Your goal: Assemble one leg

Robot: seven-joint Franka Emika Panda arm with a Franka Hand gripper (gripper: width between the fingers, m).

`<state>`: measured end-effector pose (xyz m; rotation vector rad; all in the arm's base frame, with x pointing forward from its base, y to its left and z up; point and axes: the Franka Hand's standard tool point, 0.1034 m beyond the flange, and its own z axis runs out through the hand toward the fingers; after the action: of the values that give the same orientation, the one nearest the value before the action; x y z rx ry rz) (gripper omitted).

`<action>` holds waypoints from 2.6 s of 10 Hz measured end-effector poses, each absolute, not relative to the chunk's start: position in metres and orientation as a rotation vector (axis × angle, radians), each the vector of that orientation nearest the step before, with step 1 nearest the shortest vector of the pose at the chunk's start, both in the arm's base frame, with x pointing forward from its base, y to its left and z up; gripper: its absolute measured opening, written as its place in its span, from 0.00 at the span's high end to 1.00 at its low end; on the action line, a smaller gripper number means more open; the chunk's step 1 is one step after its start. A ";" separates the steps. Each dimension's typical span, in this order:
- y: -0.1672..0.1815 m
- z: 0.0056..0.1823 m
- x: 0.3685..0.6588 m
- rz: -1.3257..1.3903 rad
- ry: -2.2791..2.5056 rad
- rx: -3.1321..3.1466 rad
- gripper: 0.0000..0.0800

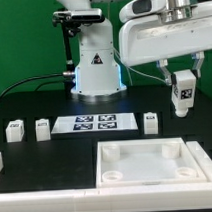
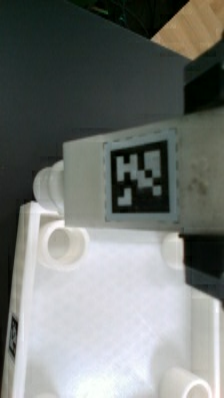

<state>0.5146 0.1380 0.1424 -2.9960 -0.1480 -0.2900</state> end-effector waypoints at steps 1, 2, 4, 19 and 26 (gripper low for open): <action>0.131 0.142 0.522 -0.300 -0.185 -2.998 0.63; 0.121 0.143 0.540 -0.311 -0.196 -2.997 0.63; 0.113 0.147 0.571 -0.355 -0.186 -2.990 0.63; 0.096 0.117 0.625 -0.684 -0.203 -2.954 0.63; 0.103 0.098 0.639 -0.672 -0.201 -2.947 0.63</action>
Offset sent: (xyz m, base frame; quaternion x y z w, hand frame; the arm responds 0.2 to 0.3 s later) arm 0.0530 -0.0181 0.0067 -0.0294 0.0198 -0.0409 0.9985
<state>0.6391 0.1031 0.0977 -2.9466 -0.2011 -0.6719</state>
